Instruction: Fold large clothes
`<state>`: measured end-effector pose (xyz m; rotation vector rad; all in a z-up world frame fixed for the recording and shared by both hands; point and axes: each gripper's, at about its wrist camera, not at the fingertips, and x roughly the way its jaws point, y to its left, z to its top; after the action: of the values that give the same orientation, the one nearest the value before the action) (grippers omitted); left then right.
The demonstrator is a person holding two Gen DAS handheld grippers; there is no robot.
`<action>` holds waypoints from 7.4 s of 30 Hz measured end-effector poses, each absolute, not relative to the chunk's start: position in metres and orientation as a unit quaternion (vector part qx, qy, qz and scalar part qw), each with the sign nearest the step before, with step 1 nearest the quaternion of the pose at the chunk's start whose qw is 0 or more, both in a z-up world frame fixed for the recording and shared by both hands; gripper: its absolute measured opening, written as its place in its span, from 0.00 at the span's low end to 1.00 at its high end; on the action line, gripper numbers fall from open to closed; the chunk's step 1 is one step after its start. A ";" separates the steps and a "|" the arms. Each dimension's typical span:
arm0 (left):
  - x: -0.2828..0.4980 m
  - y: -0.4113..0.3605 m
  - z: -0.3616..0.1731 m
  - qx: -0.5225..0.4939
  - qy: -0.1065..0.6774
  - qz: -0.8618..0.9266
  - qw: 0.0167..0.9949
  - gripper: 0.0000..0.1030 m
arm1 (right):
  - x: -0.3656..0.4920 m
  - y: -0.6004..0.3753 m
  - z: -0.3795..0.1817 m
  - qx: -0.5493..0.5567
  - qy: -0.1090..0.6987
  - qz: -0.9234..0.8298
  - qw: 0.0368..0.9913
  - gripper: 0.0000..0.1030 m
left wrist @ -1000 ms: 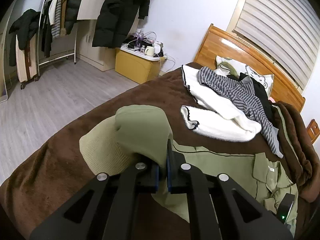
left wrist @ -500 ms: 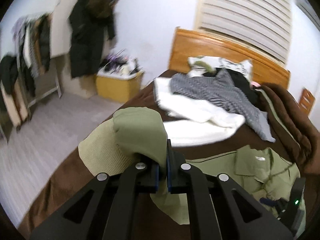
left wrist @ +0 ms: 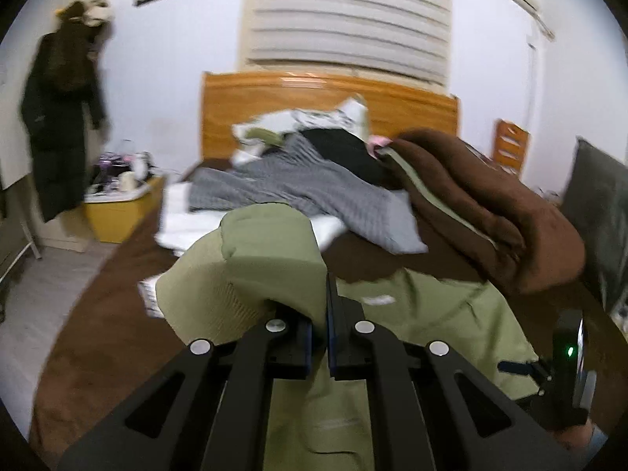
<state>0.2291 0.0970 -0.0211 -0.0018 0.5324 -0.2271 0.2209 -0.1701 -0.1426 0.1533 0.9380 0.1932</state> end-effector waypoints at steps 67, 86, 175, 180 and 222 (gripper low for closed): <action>0.255 0.068 -0.237 0.021 0.507 -0.167 0.845 0.74 | 0.225 -0.070 -0.160 -0.336 0.327 0.231 0.852 0.88; 0.256 0.069 -0.237 0.018 0.509 -0.186 0.841 0.78 | 0.240 -0.048 -0.187 -0.420 0.325 0.205 0.822 0.18; -0.008 0.184 -0.182 -0.139 0.565 -0.071 0.810 0.94 | -0.036 -0.350 -0.150 0.128 0.536 0.087 0.830 0.86; -0.048 0.191 -0.206 -0.178 0.572 -0.057 0.799 0.93 | -0.081 -0.367 -0.180 0.173 0.551 0.076 0.813 0.86; -0.022 0.122 -0.233 -0.200 0.602 -0.145 0.760 0.20 | -0.048 -0.312 -0.187 0.198 0.530 0.123 0.815 0.16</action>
<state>-0.0224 0.1217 -0.2332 -0.4351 1.3103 -0.3157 -0.0479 -0.3118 -0.1874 0.4221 1.1300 0.2632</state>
